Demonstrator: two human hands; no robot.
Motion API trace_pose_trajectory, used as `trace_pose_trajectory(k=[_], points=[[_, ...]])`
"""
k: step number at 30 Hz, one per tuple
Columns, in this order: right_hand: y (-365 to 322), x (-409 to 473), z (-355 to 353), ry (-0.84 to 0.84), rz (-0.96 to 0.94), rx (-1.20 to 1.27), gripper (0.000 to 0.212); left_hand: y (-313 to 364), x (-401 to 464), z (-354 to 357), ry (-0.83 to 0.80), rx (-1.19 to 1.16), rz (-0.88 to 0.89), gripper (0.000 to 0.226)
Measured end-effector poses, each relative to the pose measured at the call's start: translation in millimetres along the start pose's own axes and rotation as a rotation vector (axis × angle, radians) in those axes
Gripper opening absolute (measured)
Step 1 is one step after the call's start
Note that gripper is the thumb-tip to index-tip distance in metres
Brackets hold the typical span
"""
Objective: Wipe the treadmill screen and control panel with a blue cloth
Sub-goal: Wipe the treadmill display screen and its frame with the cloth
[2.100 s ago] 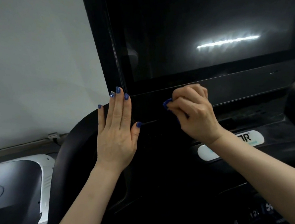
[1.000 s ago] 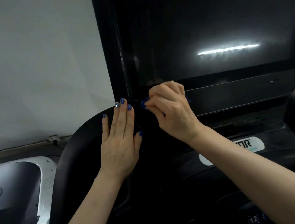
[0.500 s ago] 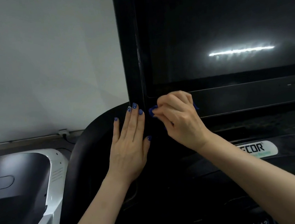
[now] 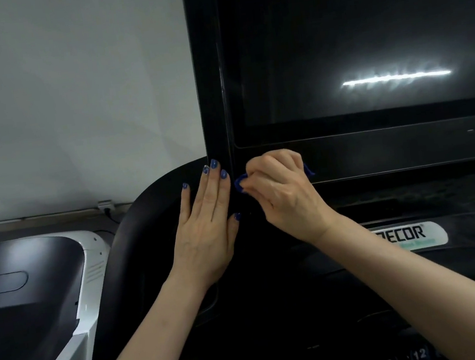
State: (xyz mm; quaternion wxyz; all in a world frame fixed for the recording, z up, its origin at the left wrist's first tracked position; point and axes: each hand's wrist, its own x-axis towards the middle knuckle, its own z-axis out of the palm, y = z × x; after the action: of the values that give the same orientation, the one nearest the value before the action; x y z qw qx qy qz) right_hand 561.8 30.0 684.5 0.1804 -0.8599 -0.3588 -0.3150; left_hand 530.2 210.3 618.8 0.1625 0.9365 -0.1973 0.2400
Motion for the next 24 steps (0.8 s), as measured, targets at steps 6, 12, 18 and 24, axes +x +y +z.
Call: trace_pose_trajectory(k=[6,12,18,24], points=[[28.0,-30.1,-24.2,-0.065,-0.002,0.015,0.013,2.0,0.7,-2.4,-0.01,0.051,0.006,0.065],[36.2,-37.3,-38.3,-0.094,-0.096,0.0,0.011,1.1,-3.6,-3.4,0.006,0.043,-0.027,0.065],[19.6,-31.6,-9.8,-0.067,-0.179,-0.051,0.015,-4.5,-7.4,-5.2,-0.021,0.047,-0.031,0.063],[-11.1,4.6,8.9,-0.062,-0.217,-0.077,0.008,-9.9,-17.6,-8.0,-0.053,0.042,-0.062,0.061]])
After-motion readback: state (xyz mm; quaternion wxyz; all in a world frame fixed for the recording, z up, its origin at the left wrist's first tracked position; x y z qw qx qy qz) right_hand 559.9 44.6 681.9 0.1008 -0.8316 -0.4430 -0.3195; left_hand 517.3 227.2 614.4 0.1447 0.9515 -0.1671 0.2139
